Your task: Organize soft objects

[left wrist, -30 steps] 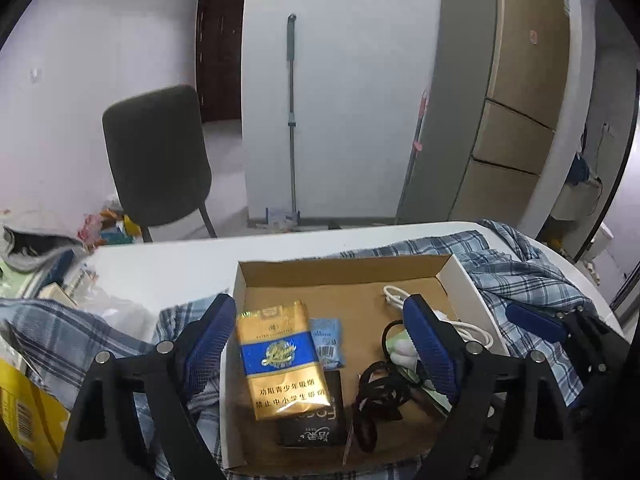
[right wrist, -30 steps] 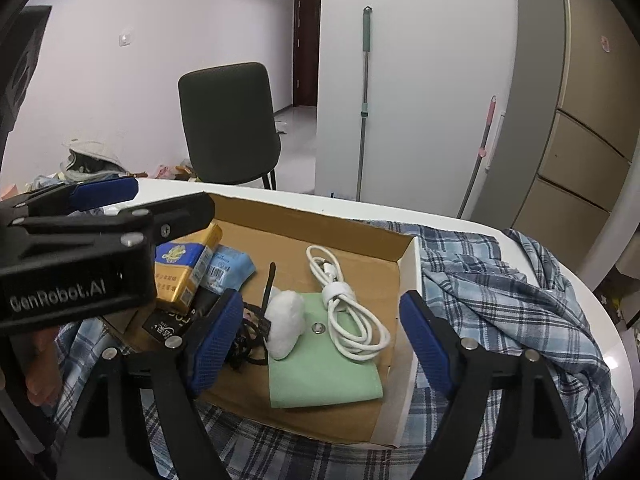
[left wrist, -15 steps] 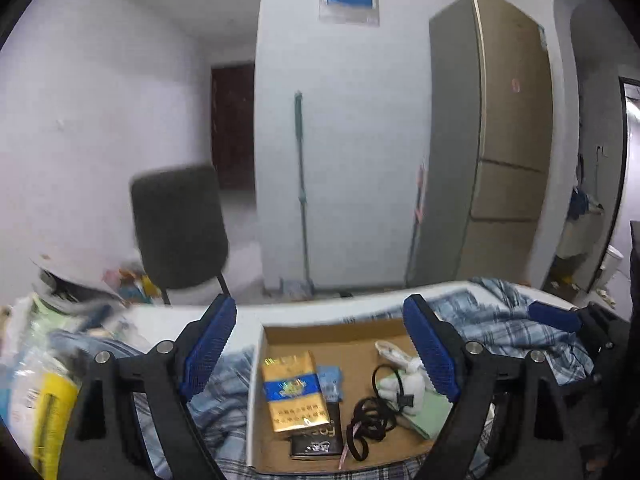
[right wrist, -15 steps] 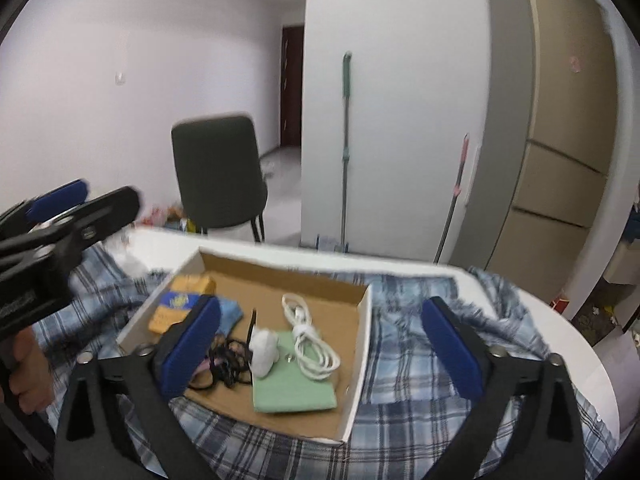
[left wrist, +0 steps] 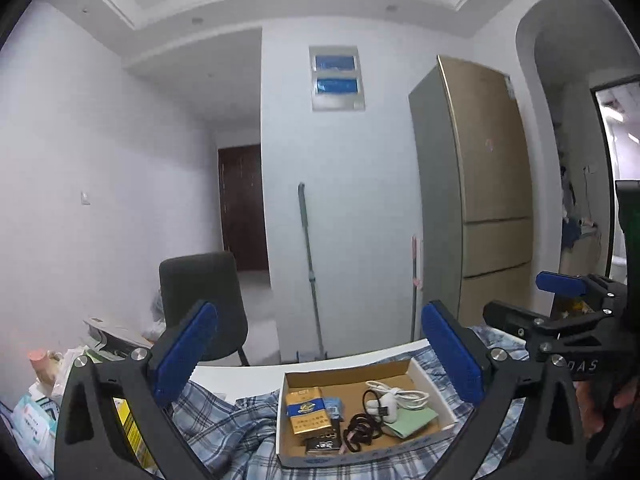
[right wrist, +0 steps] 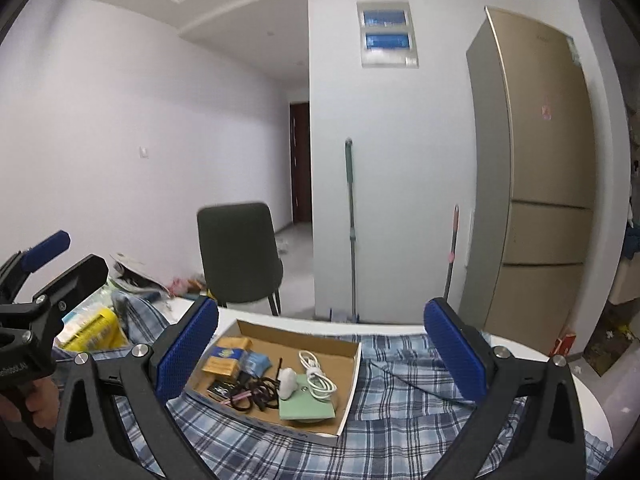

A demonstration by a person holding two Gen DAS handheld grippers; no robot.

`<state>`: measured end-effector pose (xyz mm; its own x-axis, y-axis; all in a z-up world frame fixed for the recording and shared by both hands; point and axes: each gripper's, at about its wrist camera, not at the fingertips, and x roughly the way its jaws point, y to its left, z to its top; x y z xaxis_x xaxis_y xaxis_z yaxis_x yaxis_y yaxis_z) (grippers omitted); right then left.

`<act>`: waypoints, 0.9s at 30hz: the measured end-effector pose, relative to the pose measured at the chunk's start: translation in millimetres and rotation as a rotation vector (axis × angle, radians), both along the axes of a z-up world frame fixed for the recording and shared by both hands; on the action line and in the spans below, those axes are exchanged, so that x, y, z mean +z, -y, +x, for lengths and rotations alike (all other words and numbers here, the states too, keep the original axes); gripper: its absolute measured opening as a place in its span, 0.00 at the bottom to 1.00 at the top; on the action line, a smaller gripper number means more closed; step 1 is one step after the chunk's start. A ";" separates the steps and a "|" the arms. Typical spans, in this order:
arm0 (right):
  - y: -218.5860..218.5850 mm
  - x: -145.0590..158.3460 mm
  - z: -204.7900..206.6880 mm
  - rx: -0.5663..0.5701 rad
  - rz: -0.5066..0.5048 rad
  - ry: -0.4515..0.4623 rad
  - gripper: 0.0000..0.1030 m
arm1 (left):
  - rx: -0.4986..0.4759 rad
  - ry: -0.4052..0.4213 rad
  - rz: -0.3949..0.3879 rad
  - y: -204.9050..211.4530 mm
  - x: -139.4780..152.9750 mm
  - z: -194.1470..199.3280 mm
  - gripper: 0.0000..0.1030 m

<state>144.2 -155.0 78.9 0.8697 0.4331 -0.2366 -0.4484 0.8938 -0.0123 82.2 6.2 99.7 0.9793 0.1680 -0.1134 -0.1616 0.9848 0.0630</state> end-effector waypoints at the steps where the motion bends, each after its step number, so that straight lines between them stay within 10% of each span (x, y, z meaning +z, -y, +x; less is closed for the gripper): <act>1: 1.7 1.0 -6.9 0.003 0.004 0.016 1.00 | -0.002 0.013 -0.005 1.2 1.4 -7.8 1.00; 12: 14.0 -22.6 -62.2 0.061 0.001 0.099 1.00 | -0.012 0.131 -0.026 13.4 -2.8 -80.7 1.00; 27: 16.3 -98.4 -55.6 0.024 -0.010 0.044 1.00 | -0.003 0.045 -0.054 7.0 -71.8 -92.5 1.00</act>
<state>88.7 -171.3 -19.5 0.8690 0.4514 -0.2026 -0.4681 0.8827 -0.0411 -10.3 -0.8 27.9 0.9841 0.1594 -0.0783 -0.1597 0.9872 0.0029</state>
